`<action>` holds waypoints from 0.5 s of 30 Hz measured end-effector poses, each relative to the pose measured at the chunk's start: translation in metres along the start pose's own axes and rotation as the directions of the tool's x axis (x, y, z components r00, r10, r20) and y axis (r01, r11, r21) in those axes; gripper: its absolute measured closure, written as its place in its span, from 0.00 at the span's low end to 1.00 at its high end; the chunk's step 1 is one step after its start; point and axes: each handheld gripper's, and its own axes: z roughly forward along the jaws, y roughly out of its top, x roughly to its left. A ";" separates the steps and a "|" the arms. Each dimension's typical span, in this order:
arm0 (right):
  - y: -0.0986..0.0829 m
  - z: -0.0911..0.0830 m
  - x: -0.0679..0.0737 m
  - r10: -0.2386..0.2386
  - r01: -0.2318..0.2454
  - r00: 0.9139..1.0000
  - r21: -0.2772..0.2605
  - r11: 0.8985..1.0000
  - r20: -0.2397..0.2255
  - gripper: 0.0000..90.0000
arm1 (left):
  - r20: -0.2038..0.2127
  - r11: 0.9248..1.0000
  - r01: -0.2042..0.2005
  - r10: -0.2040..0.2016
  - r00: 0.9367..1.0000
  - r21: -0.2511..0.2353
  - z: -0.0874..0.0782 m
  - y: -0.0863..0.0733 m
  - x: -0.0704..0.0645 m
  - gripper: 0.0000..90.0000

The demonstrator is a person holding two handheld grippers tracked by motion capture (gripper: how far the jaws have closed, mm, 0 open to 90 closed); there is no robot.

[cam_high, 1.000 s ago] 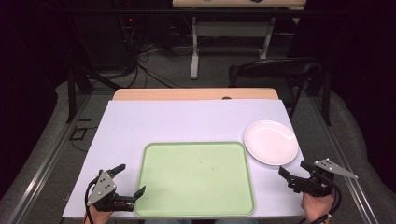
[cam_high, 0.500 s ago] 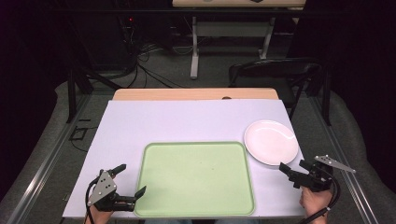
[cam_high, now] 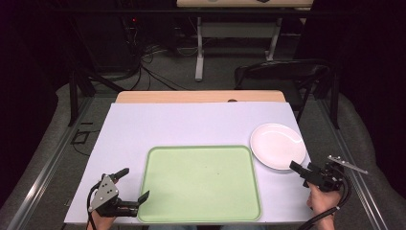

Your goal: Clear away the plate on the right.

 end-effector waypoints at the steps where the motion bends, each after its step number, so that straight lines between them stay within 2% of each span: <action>1: 0.000 0.001 -0.001 0.003 -0.003 1.000 -0.004 1.000 0.006 0.02 | -0.001 1.000 -0.001 0.001 1.000 0.001 0.000 0.000 0.000 0.00; 2: 0.001 0.001 -0.002 0.012 -0.012 1.000 -0.008 1.000 0.011 0.02 | -0.001 1.000 -0.001 0.001 1.000 0.001 0.000 0.000 0.000 0.00; 3: 0.001 0.003 -0.005 0.045 -0.045 0.999 -0.008 0.999 0.014 0.01 | -0.003 1.000 -0.001 0.001 1.000 0.001 -0.001 0.000 0.000 0.00; 4: 0.001 0.003 -0.005 0.045 -0.045 0.999 -0.008 0.999 0.014 0.01 | -0.003 1.000 -0.001 0.001 1.000 0.001 -0.001 0.000 0.000 0.00; 6: 0.002 0.006 -0.011 0.109 -0.109 0.994 -0.003 0.994 0.010 0.00 | -0.005 1.000 -0.001 0.001 1.000 0.002 -0.001 0.000 0.000 0.00; 7: 0.002 0.006 -0.011 0.109 -0.109 0.994 -0.003 0.994 0.010 0.00 | -0.007 1.000 0.002 -0.002 1.000 0.000 -0.001 0.000 0.000 0.00; 8: 0.002 0.008 -0.016 0.157 -0.157 0.988 -0.014 0.987 -0.006 0.00 | -0.006 1.000 0.001 -0.001 1.000 0.001 -0.001 0.000 0.001 0.00; 9: 0.002 0.008 -0.019 0.178 -0.178 0.984 -0.015 0.984 -0.010 0.00 | -0.006 1.000 0.002 -0.002 1.000 0.001 -0.001 0.000 0.001 0.00; 10: 0.002 0.008 -0.019 0.178 -0.178 0.984 -0.015 0.984 -0.010 0.00 | -0.006 1.000 0.002 -0.002 1.000 0.001 -0.001 0.000 0.001 0.00; 11: 0.002 0.011 -0.023 0.212 -0.212 0.977 -0.026 0.977 -0.006 0.00 | -0.007 1.000 0.001 -0.001 1.000 0.001 -0.001 0.000 0.001 0.00; 12: 0.002 0.011 -0.023 0.212 -0.212 0.977 -0.026 0.977 -0.006 0.00 | -0.006 1.000 0.001 -0.001 1.000 0.001 -0.001 0.000 0.001 0.00; 14: 0.002 0.013 -0.027 0.232 -0.232 0.973 -0.026 0.972 -0.004 0.05 | -0.006 1.000 0.001 -0.001 1.000 0.002 -0.001 0.000 0.001 0.00; 15: 0.001 0.015 -0.030 0.263 -0.263 0.965 -0.036 0.964 0.000 0.09 | -0.005 1.000 0.001 -0.001 1.000 0.003 -0.001 0.000 0.001 0.00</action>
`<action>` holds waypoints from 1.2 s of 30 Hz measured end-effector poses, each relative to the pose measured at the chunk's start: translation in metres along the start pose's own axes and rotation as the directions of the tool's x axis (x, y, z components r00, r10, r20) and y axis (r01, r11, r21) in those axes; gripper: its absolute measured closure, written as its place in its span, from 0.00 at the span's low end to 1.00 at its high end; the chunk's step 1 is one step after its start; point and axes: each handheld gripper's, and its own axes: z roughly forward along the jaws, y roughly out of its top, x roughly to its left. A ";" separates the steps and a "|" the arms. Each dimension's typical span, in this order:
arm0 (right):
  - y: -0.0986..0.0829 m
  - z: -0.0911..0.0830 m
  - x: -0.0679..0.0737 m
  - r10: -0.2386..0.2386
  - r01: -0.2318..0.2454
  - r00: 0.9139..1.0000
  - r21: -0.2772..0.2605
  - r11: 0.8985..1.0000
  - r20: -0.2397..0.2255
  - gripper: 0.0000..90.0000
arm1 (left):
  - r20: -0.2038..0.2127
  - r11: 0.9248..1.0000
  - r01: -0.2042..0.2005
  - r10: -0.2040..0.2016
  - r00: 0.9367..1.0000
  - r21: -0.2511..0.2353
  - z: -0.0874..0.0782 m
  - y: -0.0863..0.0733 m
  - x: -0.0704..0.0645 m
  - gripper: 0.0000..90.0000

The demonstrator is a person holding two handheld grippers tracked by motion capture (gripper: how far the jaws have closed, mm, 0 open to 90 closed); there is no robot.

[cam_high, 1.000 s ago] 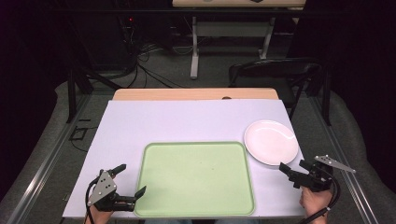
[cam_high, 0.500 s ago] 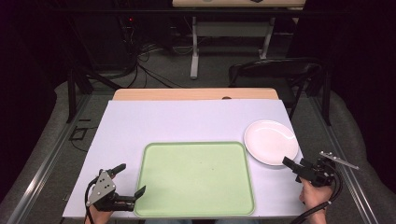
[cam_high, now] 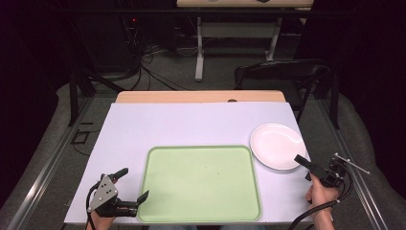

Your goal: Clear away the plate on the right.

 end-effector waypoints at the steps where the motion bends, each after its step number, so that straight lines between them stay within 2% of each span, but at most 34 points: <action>1: 0.000 0.000 0.000 0.000 0.000 1.000 0.000 1.000 0.000 0.09 | 0.000 1.000 0.001 -0.001 1.000 0.000 0.000 0.000 0.000 0.00; 2: 0.000 0.003 -0.003 0.037 -0.037 0.999 -0.010 0.999 0.011 0.16 | 0.000 1.000 0.000 0.000 1.000 0.000 0.000 0.000 0.000 0.00; 3: 0.000 0.003 -0.003 0.037 -0.037 0.999 -0.010 0.999 0.011 0.16 | -0.001 1.000 -0.001 0.001 1.000 -0.001 0.000 0.000 0.000 0.00; 4: 0.000 0.004 -0.005 0.059 -0.059 0.998 -0.019 0.998 0.005 0.16 | -0.001 1.000 -0.001 0.001 1.000 -0.002 0.000 0.000 0.000 0.00; 5: 0.000 0.007 -0.008 0.094 -0.094 0.995 -0.029 0.995 0.018 0.21 | -0.002 1.000 -0.005 0.005 1.000 -0.002 -0.001 0.000 0.000 0.00; 7: 0.000 0.008 -0.009 0.108 -0.108 0.994 -0.033 0.994 0.023 0.23 | -0.001 1.000 -0.005 0.005 1.000 -0.002 -0.001 0.000 0.000 0.00; 8: 0.000 0.010 -0.012 0.143 -0.142 0.989 -0.041 0.989 0.027 0.28 | -0.002 1.000 -0.005 0.005 1.000 -0.001 -0.001 0.000 0.000 0.00; 12: 0.000 0.013 -0.015 0.177 -0.174 0.984 -0.064 0.983 0.038 0.35 | -0.002 1.000 -0.004 0.004 1.000 -0.001 -0.001 0.000 0.000 0.00; 18: 0.000 0.020 -0.012 0.195 -0.190 0.978 -0.068 0.979 0.069 0.46 | -0.003 1.000 -0.004 0.004 1.000 0.002 -0.001 0.000 0.000 0.00; 21: 0.000 0.026 -0.012 0.221 -0.215 0.973 -0.087 0.973 0.070 0.53 | -0.004 1.000 -0.010 0.010 1.000 0.003 -0.001 0.000 0.000 0.00; 22: 0.001 0.028 -0.012 0.257 -0.250 0.963 -0.094 0.964 0.080 0.59 | -0.005 1.000 -0.012 0.012 1.000 0.004 -0.001 0.000 0.000 0.00; 23: 0.001 0.028 -0.012 0.257 -0.250 0.963 -0.094 0.964 0.080 0.59 | -0.005 1.000 -0.012 0.012 1.000 0.004 -0.001 0.000 0.000 0.00; 25: 0.001 0.030 -0.013 0.277 -0.268 0.957 -0.106 0.958 0.089 0.64 | -0.006 1.000 -0.013 0.013 1.000 0.004 -0.001 0.000 0.000 0.00; 27: 0.000 0.032 -0.012 0.304 -0.290 0.947 -0.122 0.949 0.107 0.68 | -0.007 1.000 -0.010 0.010 1.000 0.004 -0.001 -0.001 0.000 0.00; 31: -0.001 0.033 -0.010 0.306 -0.290 0.944 -0.132 0.948 0.122 0.71 | -0.006 1.000 -0.012 0.012 1.000 0.003 -0.002 -0.001 0.000 0.00; 36: -0.002 0.034 -0.012 0.318 -0.298 0.937 -0.140 0.944 0.144 0.81 | -0.005 1.000 -0.012 0.012 1.000 0.007 -0.001 -0.001 0.000 0.00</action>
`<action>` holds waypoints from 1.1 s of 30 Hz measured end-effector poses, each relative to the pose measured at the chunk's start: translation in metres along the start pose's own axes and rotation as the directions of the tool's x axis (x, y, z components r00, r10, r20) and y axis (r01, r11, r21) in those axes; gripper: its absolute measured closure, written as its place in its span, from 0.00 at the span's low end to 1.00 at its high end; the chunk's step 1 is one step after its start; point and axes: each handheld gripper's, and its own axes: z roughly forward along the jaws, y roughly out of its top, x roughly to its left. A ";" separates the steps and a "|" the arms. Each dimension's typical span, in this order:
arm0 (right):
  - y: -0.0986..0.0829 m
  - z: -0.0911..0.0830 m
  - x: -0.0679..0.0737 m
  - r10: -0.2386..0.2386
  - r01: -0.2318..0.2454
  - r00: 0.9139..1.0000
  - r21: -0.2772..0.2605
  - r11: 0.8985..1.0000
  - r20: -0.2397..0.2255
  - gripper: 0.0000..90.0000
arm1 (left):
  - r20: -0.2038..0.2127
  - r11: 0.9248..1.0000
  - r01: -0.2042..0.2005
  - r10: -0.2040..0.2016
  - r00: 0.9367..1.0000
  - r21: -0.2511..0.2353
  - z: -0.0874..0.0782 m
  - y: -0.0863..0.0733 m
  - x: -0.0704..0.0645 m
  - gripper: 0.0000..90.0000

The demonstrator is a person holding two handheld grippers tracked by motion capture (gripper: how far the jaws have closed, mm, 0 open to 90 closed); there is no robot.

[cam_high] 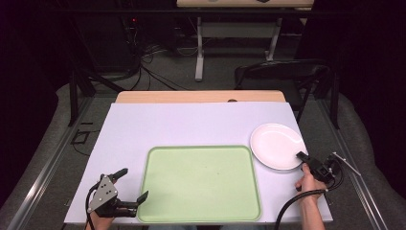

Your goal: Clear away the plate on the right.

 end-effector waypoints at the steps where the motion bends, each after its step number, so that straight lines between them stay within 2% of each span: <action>1: 0.000 0.000 0.000 0.000 0.000 1.000 0.000 1.000 0.000 0.81 | 0.000 1.000 0.000 0.000 1.000 0.000 0.000 0.000 0.000 0.00; 8: 0.000 0.001 0.001 -0.002 0.002 1.000 -0.002 1.000 0.031 0.87 | -0.001 1.000 -0.004 0.004 1.000 0.002 0.001 0.000 -0.001 0.00; 21: 0.001 0.004 0.001 0.024 -0.024 0.999 0.003 1.000 0.032 0.90 | -0.002 1.000 -0.003 0.003 1.000 0.004 0.001 0.000 0.000 0.00; 24: 0.002 0.004 -0.001 0.044 -0.044 0.999 0.006 0.999 0.008 0.91 | -0.003 1.000 -0.003 0.003 1.000 0.003 0.001 0.000 0.000 0.00; 27: 0.003 0.004 -0.002 0.057 -0.057 0.998 0.010 0.998 0.004 0.93 | -0.003 1.000 -0.002 0.002 1.000 0.001 0.000 0.000 0.000 0.00; 30: 0.004 0.002 -0.003 0.061 -0.061 0.997 -0.005 0.998 -0.039 0.95 | -0.004 1.000 -0.003 0.003 1.000 0.002 0.000 0.000 0.000 0.00; 31: 0.004 0.002 -0.003 0.061 -0.061 0.997 -0.005 0.998 -0.039 0.95 | -0.004 1.000 -0.005 0.005 1.000 0.002 -0.001 0.000 0.001 0.00; 32: 0.005 0.001 -0.003 0.058 -0.059 0.996 -0.017 0.998 -0.066 0.96 | -0.006 1.000 -0.003 0.003 1.000 0.001 -0.001 0.000 0.001 0.00; 33: 0.005 0.001 -0.003 0.058 -0.059 0.996 -0.017 0.998 -0.066 0.96 | -0.006 1.000 -0.002 0.002 1.000 0.000 -0.001 0.000 0.001 0.00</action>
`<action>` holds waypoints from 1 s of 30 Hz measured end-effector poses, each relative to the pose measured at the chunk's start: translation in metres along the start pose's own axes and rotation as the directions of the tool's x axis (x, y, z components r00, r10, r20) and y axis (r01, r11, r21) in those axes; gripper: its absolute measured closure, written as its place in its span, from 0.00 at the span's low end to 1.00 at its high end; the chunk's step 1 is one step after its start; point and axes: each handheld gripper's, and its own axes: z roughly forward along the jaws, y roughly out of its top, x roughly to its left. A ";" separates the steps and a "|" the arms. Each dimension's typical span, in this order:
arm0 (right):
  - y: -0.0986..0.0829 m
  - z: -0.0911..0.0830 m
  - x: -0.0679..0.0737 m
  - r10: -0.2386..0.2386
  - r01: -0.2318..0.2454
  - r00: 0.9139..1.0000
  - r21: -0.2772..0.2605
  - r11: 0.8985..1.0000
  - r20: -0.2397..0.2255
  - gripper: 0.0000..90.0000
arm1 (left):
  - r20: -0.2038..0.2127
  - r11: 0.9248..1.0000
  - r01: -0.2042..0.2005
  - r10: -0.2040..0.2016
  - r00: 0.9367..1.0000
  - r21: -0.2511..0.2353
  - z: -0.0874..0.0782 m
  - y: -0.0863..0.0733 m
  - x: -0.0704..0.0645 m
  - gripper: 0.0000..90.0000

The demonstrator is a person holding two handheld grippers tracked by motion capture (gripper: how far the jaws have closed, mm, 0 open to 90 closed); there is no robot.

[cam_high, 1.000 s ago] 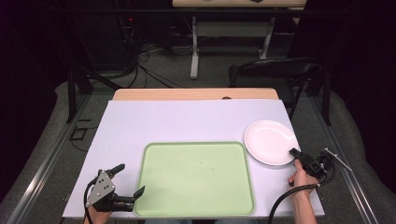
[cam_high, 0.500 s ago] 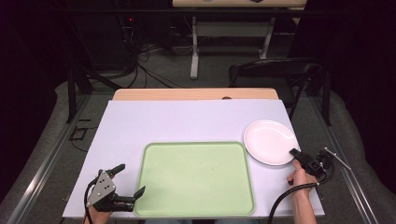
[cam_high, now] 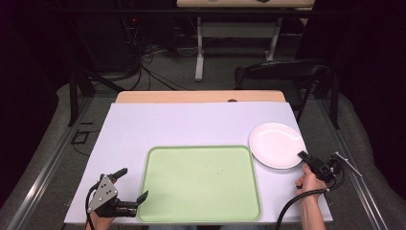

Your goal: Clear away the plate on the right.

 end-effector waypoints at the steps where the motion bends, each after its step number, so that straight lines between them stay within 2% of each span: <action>1: 0.001 -0.001 0.000 0.005 -0.005 1.000 -0.001 1.000 -0.009 0.96 | 0.000 1.000 0.002 -0.002 1.000 0.000 0.000 0.000 0.000 0.00; 6: 0.002 -0.003 0.003 -0.006 0.006 1.000 -0.008 1.000 -0.027 0.97 | 0.001 1.000 -0.002 0.002 1.000 -0.001 0.000 0.000 0.000 0.00; 8: 0.003 -0.005 0.007 -0.025 0.025 0.999 -0.010 1.000 -0.028 0.97 | 0.001 1.000 -0.002 0.002 1.000 -0.001 0.000 0.000 0.000 0.00; 9: 0.004 -0.006 0.011 -0.053 0.052 0.998 -0.018 0.998 -0.029 0.97 | 0.001 1.000 -0.001 0.001 1.000 -0.001 0.000 0.000 0.000 0.00; 10: 0.004 -0.006 0.011 -0.053 0.052 0.998 -0.018 0.998 -0.029 0.97 | 0.001 1.000 0.002 -0.002 1.000 -0.002 0.000 0.000 0.000 0.00; 11: 0.004 -0.008 0.015 -0.078 0.077 0.996 -0.019 0.997 -0.031 0.97 | 0.001 1.000 0.002 -0.002 1.000 -0.003 0.000 0.000 0.000 0.00; 13: 0.005 -0.009 0.016 -0.082 0.081 0.996 -0.022 0.996 -0.033 0.97 | -0.001 1.000 0.000 0.000 1.000 -0.006 -0.001 0.000 0.000 0.00; 17: 0.006 -0.012 0.023 -0.133 0.132 0.991 -0.033 0.991 -0.022 0.97 | -0.001 1.000 0.001 -0.001 1.000 -0.007 -0.001 0.000 0.000 0.00; 18: 0.006 -0.012 0.023 -0.133 0.132 0.991 -0.033 0.991 -0.022 0.97 | -0.001 1.000 0.001 -0.001 1.000 -0.007 -0.001 0.000 0.000 0.00; 20: 0.007 -0.014 0.027 -0.173 0.172 0.985 -0.041 0.984 -0.025 0.97 | -0.001 1.000 0.001 -0.001 1.000 -0.008 -0.001 0.000 0.001 0.00; 28: 0.009 -0.021 0.036 -0.234 0.234 0.972 -0.056 0.971 0.000 0.97 | 0.001 1.000 0.001 -0.001 1.000 -0.007 -0.001 0.000 0.001 0.00; 29: 0.009 -0.022 0.038 -0.244 0.244 0.970 -0.059 0.968 0.006 0.97 | 0.000 1.000 0.001 -0.001 1.000 -0.007 -0.001 0.000 0.001 0.00; 30: 0.010 -0.023 0.039 -0.267 0.267 0.964 -0.061 0.962 0.016 0.97 | 0.000 1.000 0.002 -0.002 1.000 -0.006 -0.002 0.000 0.001 0.00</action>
